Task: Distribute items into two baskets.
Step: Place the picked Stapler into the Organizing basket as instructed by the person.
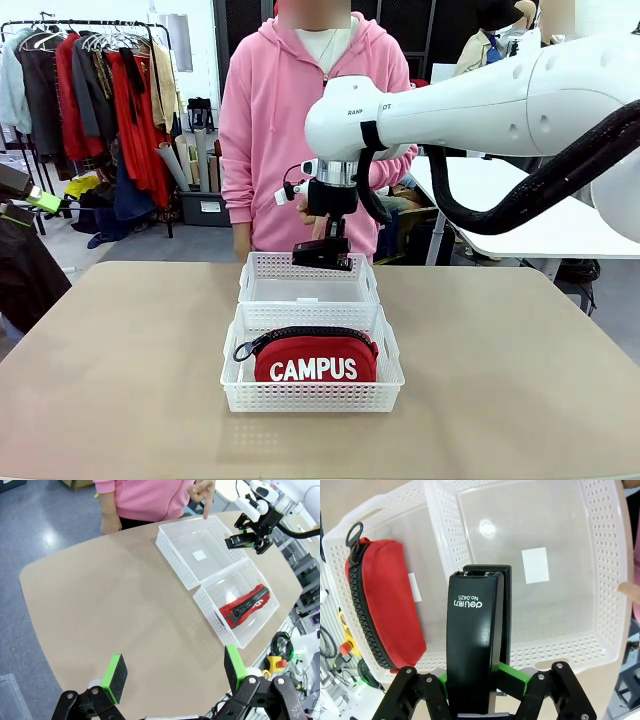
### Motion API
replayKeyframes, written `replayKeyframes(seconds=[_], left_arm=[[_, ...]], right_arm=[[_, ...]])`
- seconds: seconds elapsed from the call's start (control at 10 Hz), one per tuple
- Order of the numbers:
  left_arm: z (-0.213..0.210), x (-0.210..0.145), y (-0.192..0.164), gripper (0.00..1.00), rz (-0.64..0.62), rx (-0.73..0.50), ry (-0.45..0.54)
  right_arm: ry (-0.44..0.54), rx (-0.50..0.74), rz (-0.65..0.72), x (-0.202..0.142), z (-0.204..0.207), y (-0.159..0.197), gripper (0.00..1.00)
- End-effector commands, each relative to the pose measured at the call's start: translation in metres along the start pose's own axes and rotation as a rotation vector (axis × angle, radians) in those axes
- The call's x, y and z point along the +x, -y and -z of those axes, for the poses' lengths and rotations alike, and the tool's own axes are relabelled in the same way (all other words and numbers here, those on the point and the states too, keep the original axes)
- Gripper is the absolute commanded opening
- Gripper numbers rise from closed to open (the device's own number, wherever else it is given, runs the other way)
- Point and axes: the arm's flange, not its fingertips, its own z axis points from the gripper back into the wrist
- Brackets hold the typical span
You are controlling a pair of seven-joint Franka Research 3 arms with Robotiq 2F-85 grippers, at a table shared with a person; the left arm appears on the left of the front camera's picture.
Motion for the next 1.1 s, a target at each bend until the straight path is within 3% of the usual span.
replayKeyframes(seconds=[0.0, 0.6, 1.0], left_arm=[[0.000, -0.001, 0.001, 1.00, -0.011, -0.005, 0.003], [0.000, -0.001, 0.001, 1.00, -0.011, -0.005, 0.003], [0.000, -0.001, 0.001, 1.00, -0.011, -0.005, 0.003]], right_arm=[[0.002, -0.005, 0.010, 0.000, 0.000, -0.002, 0.07], [-0.005, 0.006, 0.002, 0.000, 0.004, 0.000, 0.07], [0.044, 0.027, -0.080, 0.012, 0.026, 0.024, 0.07]])
